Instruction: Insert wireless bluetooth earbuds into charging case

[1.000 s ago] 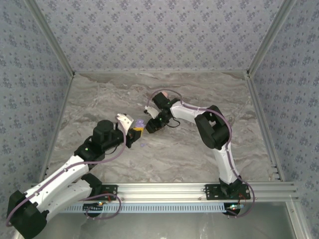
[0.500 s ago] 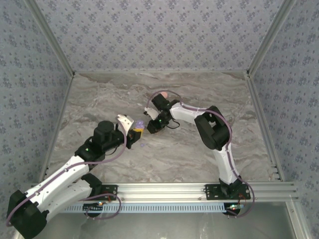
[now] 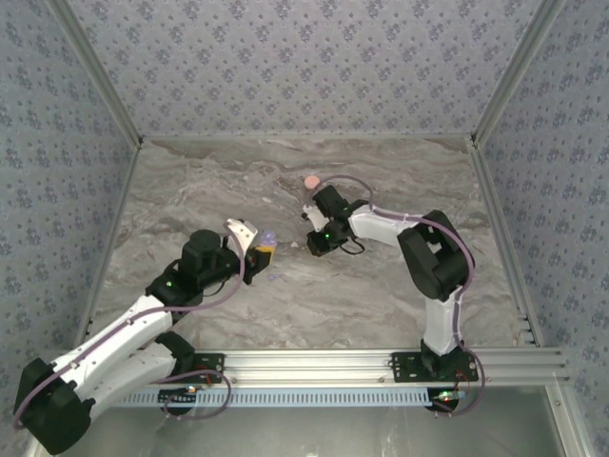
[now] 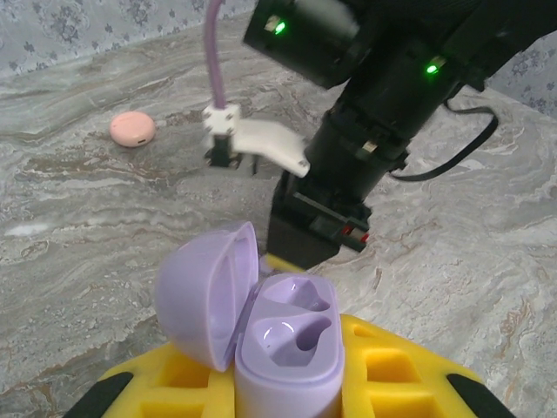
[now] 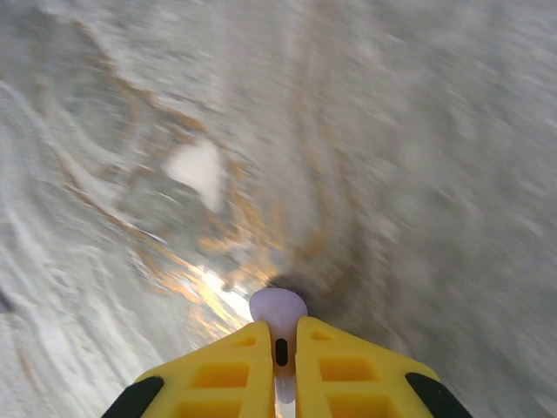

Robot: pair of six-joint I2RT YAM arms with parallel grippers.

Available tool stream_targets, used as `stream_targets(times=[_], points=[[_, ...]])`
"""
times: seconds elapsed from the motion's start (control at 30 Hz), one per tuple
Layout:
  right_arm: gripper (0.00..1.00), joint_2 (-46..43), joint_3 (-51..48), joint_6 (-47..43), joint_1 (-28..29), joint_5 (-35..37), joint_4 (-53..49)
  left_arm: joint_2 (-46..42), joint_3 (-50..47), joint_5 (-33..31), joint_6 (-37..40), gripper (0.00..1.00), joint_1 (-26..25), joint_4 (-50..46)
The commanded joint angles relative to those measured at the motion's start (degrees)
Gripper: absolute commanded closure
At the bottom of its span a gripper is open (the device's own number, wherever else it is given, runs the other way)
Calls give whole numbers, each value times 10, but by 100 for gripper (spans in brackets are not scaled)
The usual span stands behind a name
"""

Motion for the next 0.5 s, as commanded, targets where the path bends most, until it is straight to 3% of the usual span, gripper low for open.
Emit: stream_targets(times=[0.0, 0.3, 0.47], points=[[89, -45, -48, 38, -15, 56, -2, 9, 13, 15, -10, 84, -4, 34], [87, -87, -113, 55, -36, 95, -18, 33, 23, 25, -10, 85, -6, 47], [75, -90, -110, 63, -35, 93, -23, 37, 23, 26, -12, 85, -6, 48]])
